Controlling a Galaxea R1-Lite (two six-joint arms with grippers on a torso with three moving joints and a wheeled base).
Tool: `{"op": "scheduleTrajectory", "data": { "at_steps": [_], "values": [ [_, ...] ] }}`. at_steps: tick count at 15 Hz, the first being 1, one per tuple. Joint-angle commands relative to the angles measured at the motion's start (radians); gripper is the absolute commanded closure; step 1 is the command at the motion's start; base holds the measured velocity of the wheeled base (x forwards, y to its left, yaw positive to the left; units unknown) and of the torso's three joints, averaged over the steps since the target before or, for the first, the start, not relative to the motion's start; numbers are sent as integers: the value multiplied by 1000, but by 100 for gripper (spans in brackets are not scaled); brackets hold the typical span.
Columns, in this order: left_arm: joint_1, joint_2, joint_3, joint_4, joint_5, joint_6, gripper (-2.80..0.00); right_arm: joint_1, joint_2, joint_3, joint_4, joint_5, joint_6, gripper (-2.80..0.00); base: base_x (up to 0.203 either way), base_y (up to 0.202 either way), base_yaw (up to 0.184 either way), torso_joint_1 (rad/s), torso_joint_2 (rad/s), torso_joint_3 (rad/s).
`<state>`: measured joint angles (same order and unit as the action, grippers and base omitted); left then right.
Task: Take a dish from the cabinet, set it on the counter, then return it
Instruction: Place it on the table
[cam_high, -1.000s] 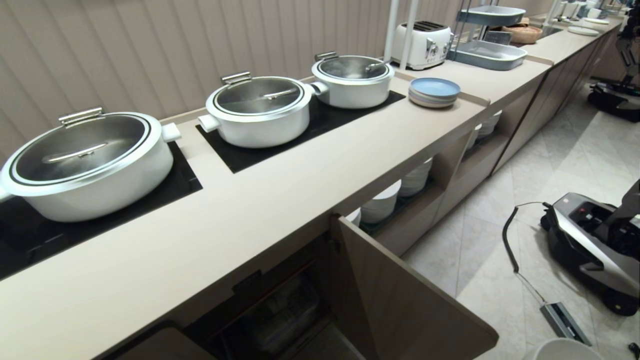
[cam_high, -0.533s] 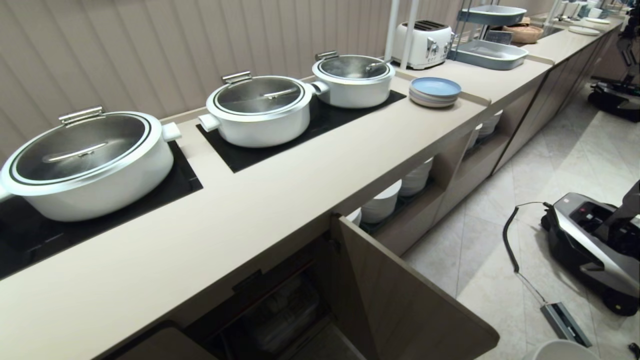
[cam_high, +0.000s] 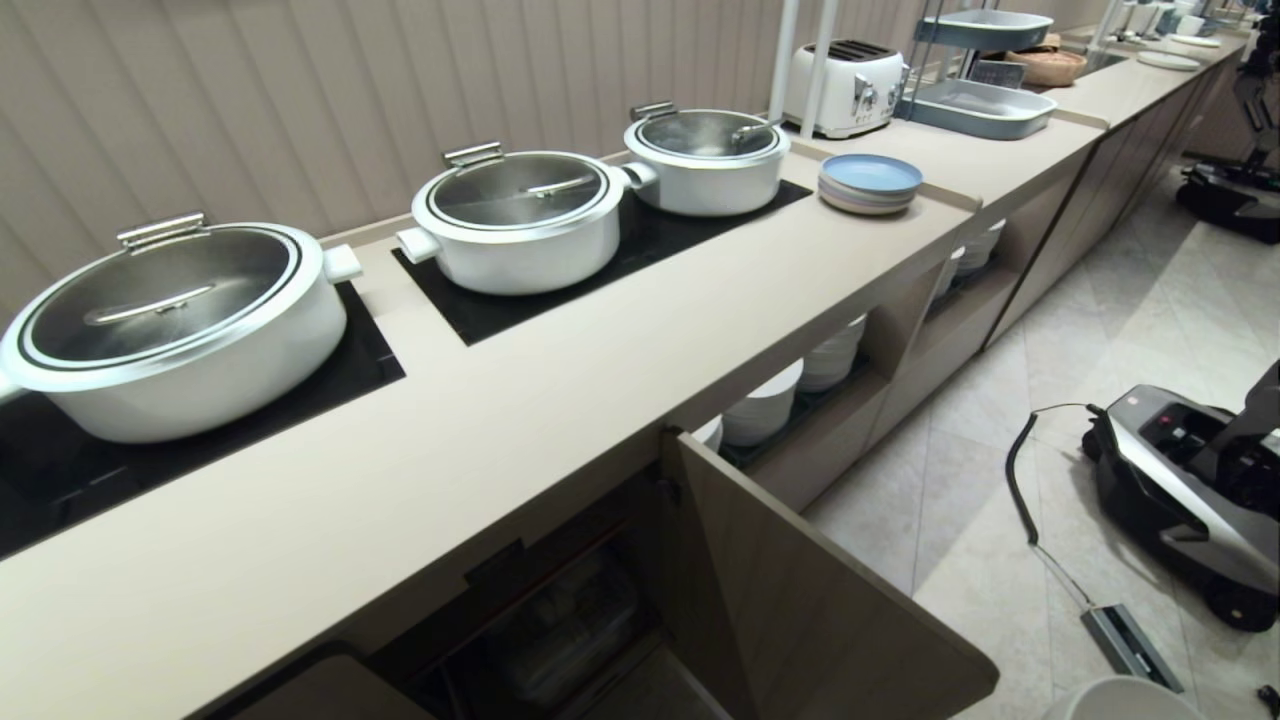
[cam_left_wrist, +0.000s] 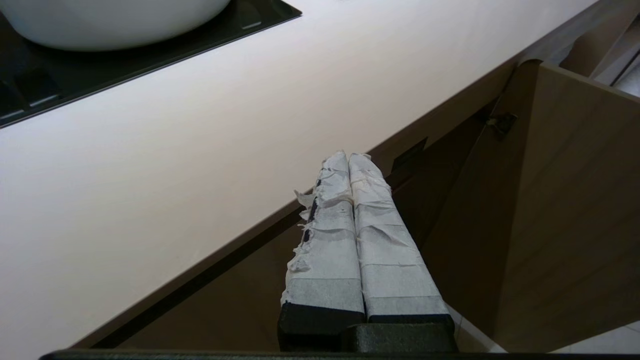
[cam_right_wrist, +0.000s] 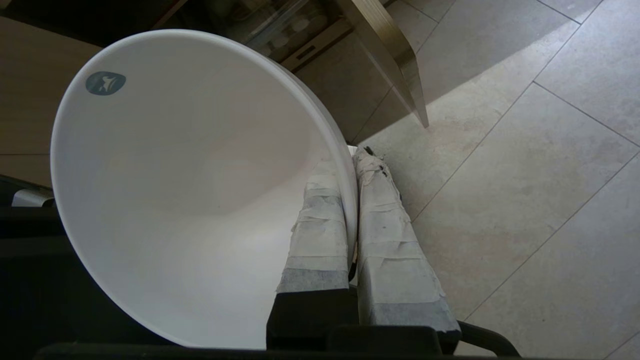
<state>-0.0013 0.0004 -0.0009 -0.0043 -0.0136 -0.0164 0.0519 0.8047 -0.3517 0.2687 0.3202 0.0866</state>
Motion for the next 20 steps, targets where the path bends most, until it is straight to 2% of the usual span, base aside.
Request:
{"op": "scheduleTrajectory", "data": {
  "at_steps": [1, 4, 7, 12, 20],
  "values": [
    [0, 0, -1, 0, 0, 0, 0, 0, -1, 2, 1, 2, 1, 0, 0, 0, 0, 0, 0, 0],
    [0, 0, 0, 0, 0, 0, 0, -1, -1, 2, 1, 2, 1, 0, 0, 0, 0, 0, 0, 0],
    [0, 0, 0, 0, 0, 0, 0, -1, -1, 7, 1, 10, -38, 0, 0, 0, 0, 0, 0, 0],
    [0, 0, 0, 0, 0, 0, 0, 0, -1, 7, 1, 13, -38, 0, 0, 0, 0, 0, 0, 0],
    [0, 0, -1, 0, 0, 0, 0, 0, 1, 11, 1, 13, -38, 0, -2, -7, 152, 1, 1, 2]
  ]
}}
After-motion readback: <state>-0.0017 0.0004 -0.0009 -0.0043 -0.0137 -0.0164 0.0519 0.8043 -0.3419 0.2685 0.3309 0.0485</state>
